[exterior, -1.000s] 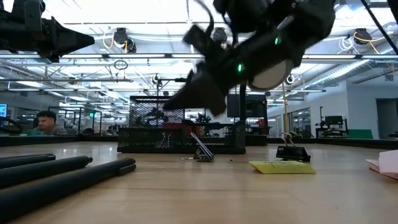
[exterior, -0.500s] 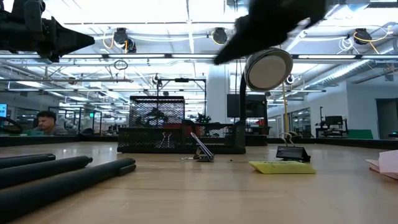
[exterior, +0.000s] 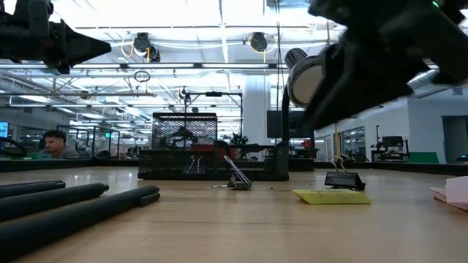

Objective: Pick and place office supplies into organizer
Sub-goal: Put the black binder clip into the black desk organizer

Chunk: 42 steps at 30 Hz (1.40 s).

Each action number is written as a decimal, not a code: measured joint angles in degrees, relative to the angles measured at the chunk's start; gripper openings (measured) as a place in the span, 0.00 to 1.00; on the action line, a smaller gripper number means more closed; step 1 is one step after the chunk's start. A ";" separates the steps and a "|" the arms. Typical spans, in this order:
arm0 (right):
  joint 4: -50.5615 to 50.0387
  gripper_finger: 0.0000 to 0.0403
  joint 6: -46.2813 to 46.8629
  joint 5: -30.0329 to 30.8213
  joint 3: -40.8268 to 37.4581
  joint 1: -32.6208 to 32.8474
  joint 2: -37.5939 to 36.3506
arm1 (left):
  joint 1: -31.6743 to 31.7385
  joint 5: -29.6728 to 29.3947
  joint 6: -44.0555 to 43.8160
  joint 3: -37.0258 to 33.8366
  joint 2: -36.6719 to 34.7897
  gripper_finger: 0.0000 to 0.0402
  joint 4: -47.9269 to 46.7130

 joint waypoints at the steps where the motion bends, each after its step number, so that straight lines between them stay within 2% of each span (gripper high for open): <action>1: -0.42 0.50 0.72 -0.14 -0.02 0.12 0.27 | -0.01 0.02 0.00 0.00 0.00 0.10 0.00; 10: -3.36 0.48 7.84 -1.55 -0.02 0.63 0.50 | -0.01 0.02 0.02 0.00 -0.02 0.10 -0.20; 26: -3.42 0.46 10.71 -2.99 -2.05 0.94 0.94 | -0.01 0.02 -0.30 0.00 0.00 0.10 -0.55; 42: 5.52 0.41 10.50 -1.70 -7.15 0.26 0.92 | 0.01 0.01 -0.42 0.00 -0.02 0.10 -1.42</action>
